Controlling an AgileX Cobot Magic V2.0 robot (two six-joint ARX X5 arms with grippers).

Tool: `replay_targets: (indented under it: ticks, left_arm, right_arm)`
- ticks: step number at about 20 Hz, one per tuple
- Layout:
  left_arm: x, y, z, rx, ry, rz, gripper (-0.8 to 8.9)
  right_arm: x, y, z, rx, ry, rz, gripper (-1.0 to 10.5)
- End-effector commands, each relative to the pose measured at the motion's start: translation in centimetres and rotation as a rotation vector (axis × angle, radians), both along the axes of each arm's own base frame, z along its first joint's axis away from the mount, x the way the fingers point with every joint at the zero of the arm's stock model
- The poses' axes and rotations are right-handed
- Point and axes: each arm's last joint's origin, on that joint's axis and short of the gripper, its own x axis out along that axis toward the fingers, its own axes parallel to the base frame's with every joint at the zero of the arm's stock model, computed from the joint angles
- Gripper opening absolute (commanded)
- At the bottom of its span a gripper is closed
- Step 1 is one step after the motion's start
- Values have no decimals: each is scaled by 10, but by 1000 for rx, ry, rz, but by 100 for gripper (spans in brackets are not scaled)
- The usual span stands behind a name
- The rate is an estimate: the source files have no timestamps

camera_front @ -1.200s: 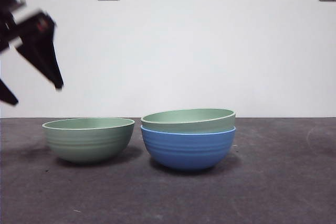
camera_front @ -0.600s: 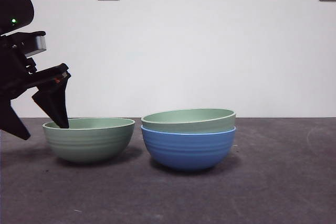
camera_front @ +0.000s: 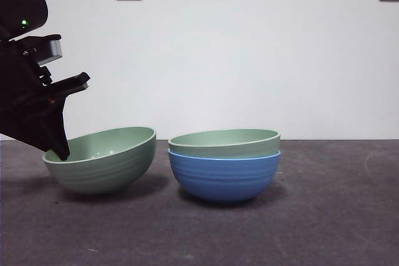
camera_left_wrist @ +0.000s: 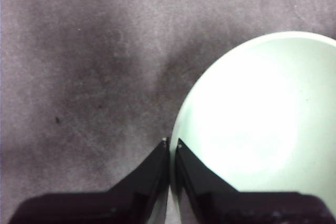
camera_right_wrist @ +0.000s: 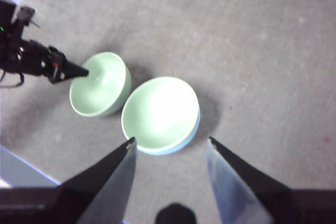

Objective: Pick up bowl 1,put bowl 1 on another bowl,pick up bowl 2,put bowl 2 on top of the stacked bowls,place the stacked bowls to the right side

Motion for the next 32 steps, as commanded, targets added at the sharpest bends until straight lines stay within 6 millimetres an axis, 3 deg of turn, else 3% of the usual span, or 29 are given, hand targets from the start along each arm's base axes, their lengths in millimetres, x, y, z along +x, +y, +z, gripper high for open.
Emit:
replay_targets:
  ticks: [1, 5, 11, 14, 18, 21, 25, 32]
  left_arm:
    - [0, -1, 5, -13, -21, 6, -8]
    - [-5, -13, 43, -63, -87, -42, -8]
    - [-4, -60, 121, -90, -189, -198, -8]
    - [6, -83, 134, -91, -178, -250, -8]
    - [29, -121, 117, -59, -89, -312, -8]
    - [36, -143, 90, 7, -11, -340, -8]
    - [31, -154, 71, 151, 30, -351, -8]
    - [38, -160, 44, 197, 101, -376, -8]
  right_arm:
    - [-1, 0, -2, -7, 12, -4, 222]
    - [0, 0, -2, -9, 15, -4, 222]
    - [0, 0, -2, -9, 15, -3, 222]
    - [-1, 0, -2, -9, 17, -3, 222]
    - [-2, -1, -4, -27, 44, -3, 222]
    - [-3, -2, -6, -47, 52, 6, 222]
    - [-3, -2, -6, -53, 50, 10, 222]
    - [-3, -2, -6, -53, 51, 10, 222]
